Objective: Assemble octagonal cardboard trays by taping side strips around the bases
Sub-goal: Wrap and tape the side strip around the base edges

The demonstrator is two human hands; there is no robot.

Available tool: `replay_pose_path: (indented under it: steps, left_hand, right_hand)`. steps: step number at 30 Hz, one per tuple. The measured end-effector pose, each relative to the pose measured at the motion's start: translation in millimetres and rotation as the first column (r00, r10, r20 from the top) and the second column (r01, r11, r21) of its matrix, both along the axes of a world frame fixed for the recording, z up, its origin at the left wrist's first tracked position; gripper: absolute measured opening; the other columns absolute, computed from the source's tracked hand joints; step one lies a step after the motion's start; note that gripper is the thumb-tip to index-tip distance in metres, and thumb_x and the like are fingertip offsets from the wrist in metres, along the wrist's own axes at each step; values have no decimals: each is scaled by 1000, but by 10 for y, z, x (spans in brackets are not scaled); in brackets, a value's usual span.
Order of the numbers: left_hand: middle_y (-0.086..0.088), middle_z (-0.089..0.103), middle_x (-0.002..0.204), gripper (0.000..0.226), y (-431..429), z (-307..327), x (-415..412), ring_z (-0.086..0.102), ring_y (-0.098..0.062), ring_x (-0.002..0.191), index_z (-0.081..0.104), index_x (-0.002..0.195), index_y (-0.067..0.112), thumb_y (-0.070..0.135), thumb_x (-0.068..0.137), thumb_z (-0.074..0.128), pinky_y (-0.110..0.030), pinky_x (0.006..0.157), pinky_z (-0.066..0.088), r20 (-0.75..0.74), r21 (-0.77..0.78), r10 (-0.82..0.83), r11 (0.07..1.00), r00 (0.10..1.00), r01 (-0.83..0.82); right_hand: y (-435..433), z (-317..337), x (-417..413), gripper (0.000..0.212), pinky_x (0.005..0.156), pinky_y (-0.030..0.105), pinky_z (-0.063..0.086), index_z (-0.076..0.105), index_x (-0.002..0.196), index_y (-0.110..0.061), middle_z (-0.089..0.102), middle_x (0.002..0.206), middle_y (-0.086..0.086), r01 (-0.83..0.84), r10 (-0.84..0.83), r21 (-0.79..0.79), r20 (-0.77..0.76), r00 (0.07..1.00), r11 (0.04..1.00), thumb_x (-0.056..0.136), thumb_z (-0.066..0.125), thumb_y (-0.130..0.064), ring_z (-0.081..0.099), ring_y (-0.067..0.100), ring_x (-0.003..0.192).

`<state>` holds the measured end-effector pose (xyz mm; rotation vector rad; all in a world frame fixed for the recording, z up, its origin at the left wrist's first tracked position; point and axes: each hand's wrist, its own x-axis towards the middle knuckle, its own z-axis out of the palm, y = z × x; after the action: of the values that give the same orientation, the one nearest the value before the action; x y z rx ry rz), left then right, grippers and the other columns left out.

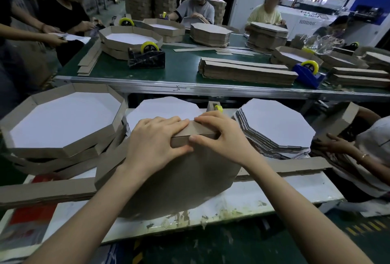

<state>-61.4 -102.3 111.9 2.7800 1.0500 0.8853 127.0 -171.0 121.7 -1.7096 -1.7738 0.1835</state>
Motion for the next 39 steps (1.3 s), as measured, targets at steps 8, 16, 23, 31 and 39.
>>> replay_pose_path:
  steps: [8, 16, 23, 31, 39]
  left_hand:
    - [16, 39, 151, 90, 86, 2, -82, 41, -12, 133, 26, 150, 40, 71, 73, 62, -38, 110, 27, -257, -73, 1, 997, 967, -20]
    - [6, 57, 114, 76, -8, 83, 313, 56, -17, 107, 46, 121, 25, 82, 71, 51, -32, 82, 40, -380, 51, 61, 998, 923, -46]
    - [14, 60, 116, 84, 105, 169, -7, 56, -15, 107, 48, 127, 35, 89, 63, 43, -33, 80, 44, -320, -63, -7, 998, 947, -13]
    - [16, 63, 112, 86, 135, 307, -396, 61, -19, 98, 53, 125, 37, 89, 57, 45, -34, 69, 50, -388, -26, 53, 997, 920, -68]
    - [17, 63, 113, 96, 195, 212, -724, 62, -18, 93, 53, 126, 35, 98, 54, 39, -31, 64, 43, -226, -102, 155, 978, 962, -182]
  right_hand:
    - [23, -31, 40, 63, 113, 34, 34, 57, 136, -8, 52, 131, 7, -95, 94, -64, -15, 995, 993, 80, 81, -25, 45, 21, 127]
    - [-54, -16, 239, 87, 113, 20, 31, 28, 154, -17, 42, 146, -1, -176, 164, -241, -69, 984, 954, 83, 79, -18, 39, 7, 134]
    - [-96, -20, 499, 34, 94, 14, 46, 61, 132, -24, 64, 112, -23, -88, -29, -349, -318, 948, 933, 102, 48, -35, 58, -14, 103]
    - [136, -80, 436, 30, 86, 22, 51, 71, 117, -15, 74, 105, -6, -189, 30, -330, -431, 902, 925, 102, 50, -31, 65, 2, 100]
    - [386, 4, 171, 17, 67, 10, 46, 72, 93, -27, 71, 85, -14, -371, 210, -254, -495, 843, 893, 99, 57, -30, 64, -2, 78]
